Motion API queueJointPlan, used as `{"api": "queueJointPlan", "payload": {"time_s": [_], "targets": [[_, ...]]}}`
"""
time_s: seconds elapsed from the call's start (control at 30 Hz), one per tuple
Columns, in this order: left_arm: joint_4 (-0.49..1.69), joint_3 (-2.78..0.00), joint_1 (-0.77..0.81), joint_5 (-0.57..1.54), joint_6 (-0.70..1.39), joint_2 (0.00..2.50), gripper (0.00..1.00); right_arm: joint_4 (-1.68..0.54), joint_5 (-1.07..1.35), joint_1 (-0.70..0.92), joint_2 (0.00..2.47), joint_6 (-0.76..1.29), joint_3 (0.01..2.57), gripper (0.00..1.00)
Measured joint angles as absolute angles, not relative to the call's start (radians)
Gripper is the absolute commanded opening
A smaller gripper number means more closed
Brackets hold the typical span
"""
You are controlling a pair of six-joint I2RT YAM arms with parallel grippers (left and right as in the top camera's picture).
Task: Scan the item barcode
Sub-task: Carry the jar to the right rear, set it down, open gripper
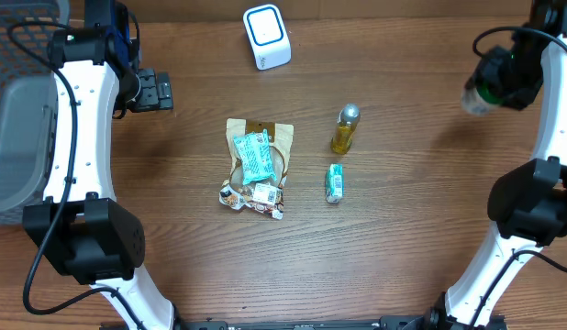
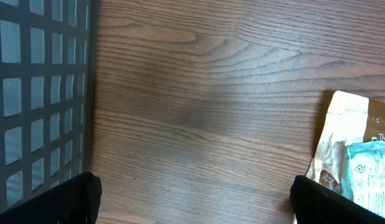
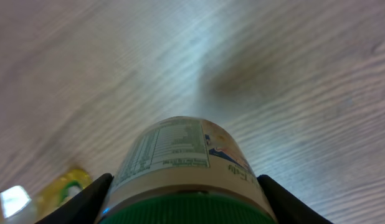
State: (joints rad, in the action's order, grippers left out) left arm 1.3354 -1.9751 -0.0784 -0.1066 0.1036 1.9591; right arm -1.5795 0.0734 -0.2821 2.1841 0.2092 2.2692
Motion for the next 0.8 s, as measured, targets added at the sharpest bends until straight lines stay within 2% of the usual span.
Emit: {"api": "queueJointPlan", "payload": {"time_s": [0.1, 0.27, 0.47, 0.57, 0.63, 0.8], "targets": [[1.335, -1.975, -0.078, -0.107, 0.104, 1.959, 0.99, -1.539, 0.074, -0.292, 2.184, 0.208, 2.166, 0.19], [1.335, -1.975, -0.078, -0.107, 0.104, 1.959, 0.99, -1.404, 0.072, -0.294, 2.185, 0.210, 1.975, 0.39], [1.336, -1.975, -0.078, -0.107, 0.104, 1.959, 0.99, -1.299, 0.010, -0.294, 2.185, 0.209, 1.821, 0.45], [1.335, -1.975, -0.078, -0.107, 0.104, 1.959, 1.00, -1.270, -0.016, -0.294, 2.185, 0.209, 1.791, 0.60], [1.335, -1.975, -0.078, -0.107, 0.104, 1.959, 1.00, -1.252, -0.027, -0.294, 2.185, 0.214, 1.785, 0.81], [1.335, -1.975, -0.078, -0.106, 0.104, 1.959, 1.00, -1.238, -0.035, -0.294, 2.185, 0.213, 1.785, 0.98]]}}
